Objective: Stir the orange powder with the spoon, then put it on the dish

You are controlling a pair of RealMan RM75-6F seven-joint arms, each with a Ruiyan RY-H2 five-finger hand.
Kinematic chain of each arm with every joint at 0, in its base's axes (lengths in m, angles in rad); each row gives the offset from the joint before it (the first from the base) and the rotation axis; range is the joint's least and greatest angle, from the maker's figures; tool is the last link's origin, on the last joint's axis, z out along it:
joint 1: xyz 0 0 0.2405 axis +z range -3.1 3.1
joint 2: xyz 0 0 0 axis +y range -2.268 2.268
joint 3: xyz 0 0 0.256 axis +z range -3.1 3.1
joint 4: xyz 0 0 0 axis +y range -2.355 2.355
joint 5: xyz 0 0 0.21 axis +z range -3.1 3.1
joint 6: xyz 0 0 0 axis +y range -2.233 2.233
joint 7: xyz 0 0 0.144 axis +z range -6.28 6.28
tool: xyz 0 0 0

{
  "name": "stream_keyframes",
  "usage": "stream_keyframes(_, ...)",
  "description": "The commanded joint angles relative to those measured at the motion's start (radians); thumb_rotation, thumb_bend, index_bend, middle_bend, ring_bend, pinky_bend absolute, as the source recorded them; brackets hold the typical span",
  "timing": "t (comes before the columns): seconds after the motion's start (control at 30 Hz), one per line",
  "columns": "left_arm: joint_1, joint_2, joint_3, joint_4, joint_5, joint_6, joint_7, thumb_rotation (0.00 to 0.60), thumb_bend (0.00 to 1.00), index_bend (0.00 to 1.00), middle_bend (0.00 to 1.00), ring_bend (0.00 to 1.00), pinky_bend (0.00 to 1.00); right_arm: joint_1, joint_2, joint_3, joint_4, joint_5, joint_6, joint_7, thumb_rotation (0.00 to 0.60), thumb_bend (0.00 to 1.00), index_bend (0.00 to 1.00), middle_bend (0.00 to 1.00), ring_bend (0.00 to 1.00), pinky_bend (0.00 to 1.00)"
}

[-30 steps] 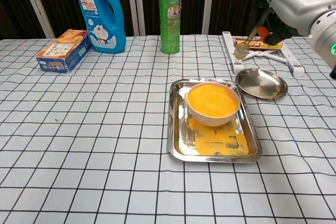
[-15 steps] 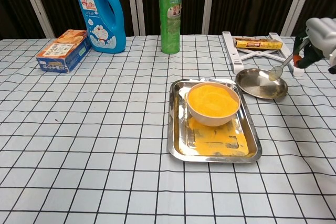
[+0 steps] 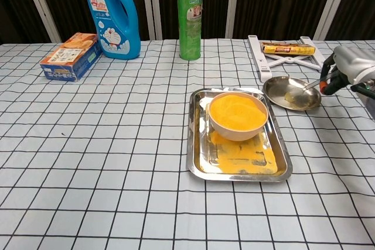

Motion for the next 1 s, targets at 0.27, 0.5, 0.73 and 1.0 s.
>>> stream_keyframes(0.27,0.0,-0.001,-0.001,-0.002,-0.002,-0.001,0.006,0.6,0.0,0.0,0.0,0.0,0.0,0.005,0.022,0.007,-0.008,0.061,-0.006,-0.035,0.6,0.56,0.05,0.16,0.04,0.0)
stream_keyframes(0.5,0.003,-0.003,-0.002,-0.001,0.001,0.008,0.011,0.6,0.0,0.0,0.0,0.0,0.0,-0.016,0.065,-0.008,-0.069,0.072,0.018,-0.052,0.6,0.52,0.0,0.09,0.0,0.0)
stream_keyframes(0.73,0.01,-0.005,-0.001,0.008,0.013,0.028,0.015,0.6,0.0,0.0,0.0,0.0,0.0,-0.107,0.219,-0.124,-0.282,-0.097,0.076,-0.002,0.6,0.52,0.0,0.07,0.0,0.0)
stream_keyframes(1.0,0.023,-0.01,-0.001,0.024,0.034,0.064,0.028,0.6,0.0,0.0,0.0,0.0,0.0,-0.319,0.507,-0.368,-0.585,-0.421,0.218,0.147,0.6,0.34,0.0,0.0,0.0,0.0)
